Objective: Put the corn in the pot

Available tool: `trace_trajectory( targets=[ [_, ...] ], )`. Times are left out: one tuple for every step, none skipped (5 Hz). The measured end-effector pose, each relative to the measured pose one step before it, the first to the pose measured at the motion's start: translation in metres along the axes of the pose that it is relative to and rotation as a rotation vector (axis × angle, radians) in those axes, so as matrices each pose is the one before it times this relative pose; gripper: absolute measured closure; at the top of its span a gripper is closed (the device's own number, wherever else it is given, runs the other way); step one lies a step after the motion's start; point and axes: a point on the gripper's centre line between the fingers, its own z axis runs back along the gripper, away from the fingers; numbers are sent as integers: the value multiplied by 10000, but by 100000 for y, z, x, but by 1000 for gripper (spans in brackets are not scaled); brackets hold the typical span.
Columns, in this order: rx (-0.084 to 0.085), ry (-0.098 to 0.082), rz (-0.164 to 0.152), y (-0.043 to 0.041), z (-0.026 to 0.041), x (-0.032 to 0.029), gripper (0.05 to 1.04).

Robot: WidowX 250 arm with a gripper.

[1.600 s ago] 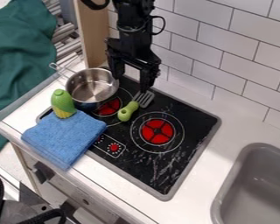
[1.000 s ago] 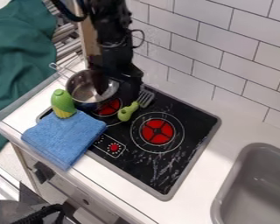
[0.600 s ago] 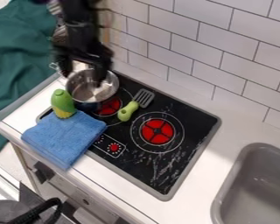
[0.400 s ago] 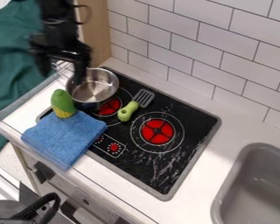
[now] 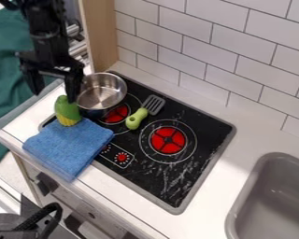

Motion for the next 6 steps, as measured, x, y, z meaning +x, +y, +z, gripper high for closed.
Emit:
trace_trajectory(
  targets=[
    [-73, 129, -130, -677, -575, 320, 79],
    [-114, 289, -23, -288, -1054, -237, 133],
    [-223, 132, 20, -247, -872, 60, 422],
    [-7, -125, -11, 100, 125, 250, 487],
    [0, 2, 77, 135, 42, -41, 487],
    [198, -432, 90, 152, 1736, 125, 636]
  ],
)
